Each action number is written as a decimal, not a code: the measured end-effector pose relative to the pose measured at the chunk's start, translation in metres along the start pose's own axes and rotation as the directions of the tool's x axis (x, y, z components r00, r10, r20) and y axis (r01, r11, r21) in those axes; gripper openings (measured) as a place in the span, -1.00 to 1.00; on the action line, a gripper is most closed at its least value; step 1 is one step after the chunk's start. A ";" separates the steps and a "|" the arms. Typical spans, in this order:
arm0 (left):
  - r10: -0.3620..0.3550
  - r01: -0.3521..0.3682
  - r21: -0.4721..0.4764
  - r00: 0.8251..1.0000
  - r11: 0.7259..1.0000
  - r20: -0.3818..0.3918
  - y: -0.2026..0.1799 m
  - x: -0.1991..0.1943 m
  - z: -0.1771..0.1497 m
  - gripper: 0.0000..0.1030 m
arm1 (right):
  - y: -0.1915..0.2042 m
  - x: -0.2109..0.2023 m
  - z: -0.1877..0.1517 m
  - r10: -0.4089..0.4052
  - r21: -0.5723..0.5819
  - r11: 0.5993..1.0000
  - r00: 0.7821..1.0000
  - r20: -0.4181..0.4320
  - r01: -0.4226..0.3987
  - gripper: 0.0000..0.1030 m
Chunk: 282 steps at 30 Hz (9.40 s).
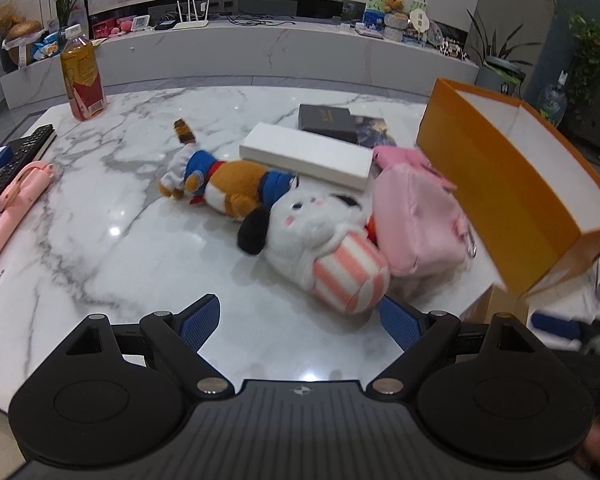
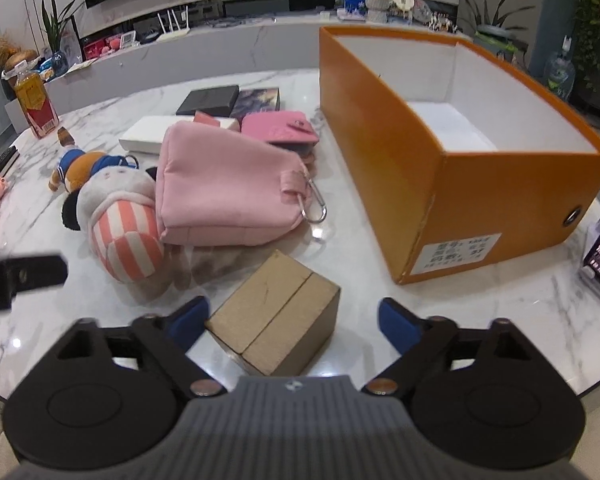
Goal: Organize objects
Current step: 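Grasp the striped plush dog with the left tool while the right tool grasps the cardboard box, then carry the plush dog and cardboard box over the orange shoebox with both tools, then lower both items into the shoebox and open both tools, then move both tools back toward the remaining items on the table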
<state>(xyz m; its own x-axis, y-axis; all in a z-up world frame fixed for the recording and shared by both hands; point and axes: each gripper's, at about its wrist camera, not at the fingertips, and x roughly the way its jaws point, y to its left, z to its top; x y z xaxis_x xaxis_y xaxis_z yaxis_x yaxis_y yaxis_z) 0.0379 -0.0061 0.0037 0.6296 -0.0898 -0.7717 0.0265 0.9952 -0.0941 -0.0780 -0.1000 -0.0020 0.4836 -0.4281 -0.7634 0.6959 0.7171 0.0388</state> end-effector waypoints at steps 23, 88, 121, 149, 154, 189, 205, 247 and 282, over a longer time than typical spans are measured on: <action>0.046 -0.060 -0.133 0.993 0.989 -0.110 -0.021 0.067 0.033 1.00 | -0.006 0.006 -0.004 0.022 0.040 0.999 1.000 -0.016 -0.021 0.23; -0.115 0.118 0.141 0.993 0.983 -0.028 -0.034 -0.024 0.032 0.37 | -0.027 -0.053 0.006 0.138 0.074 0.986 0.977 0.165 -0.152 -0.05; -0.241 0.262 0.581 0.964 0.770 -0.114 -0.258 0.004 0.075 0.37 | -0.208 -0.089 0.181 0.016 -0.040 0.999 0.999 0.033 -0.015 -0.05; -0.093 0.359 0.638 0.907 0.681 -0.411 -0.293 0.093 0.088 0.37 | -0.205 0.039 0.184 0.021 -0.141 0.987 0.946 -0.324 -0.070 -0.05; -0.047 0.375 0.639 0.883 0.672 -0.468 -0.295 0.112 0.093 0.38 | -0.202 0.053 0.177 0.026 -0.138 0.987 0.933 -0.359 -0.080 -0.05; 0.039 0.353 0.681 0.871 0.642 -0.489 -0.301 0.124 0.108 0.41 | -0.197 0.062 0.168 0.036 -0.090 0.993 0.915 -0.402 -0.078 -0.05; 0.005 0.318 0.698 0.908 0.642 -0.419 -0.279 0.064 0.130 0.41 | -0.173 -0.003 0.197 -0.009 -0.152 0.987 0.943 -0.333 -0.044 -0.05; 0.122 0.074 0.638 0.958 0.767 -0.259 -0.017 0.009 0.142 0.41 | 0.017 -0.039 0.181 0.063 -0.309 0.937 0.951 -0.303 -0.160 0.05; 0.021 0.066 0.934 0.997 0.352 -0.078 0.021 0.087 0.068 0.50 | 0.081 0.051 0.122 0.087 -0.321 0.922 0.923 -0.374 -0.217 0.45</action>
<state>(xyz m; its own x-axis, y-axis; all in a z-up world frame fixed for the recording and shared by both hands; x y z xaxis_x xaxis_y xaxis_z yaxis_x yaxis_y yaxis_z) 0.1458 0.0098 -0.0222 0.5674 -0.0714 -0.8204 0.7756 0.3809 0.5033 0.0677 -0.1308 0.0413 0.3086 -0.1268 -0.9427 0.3657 0.9307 -0.0054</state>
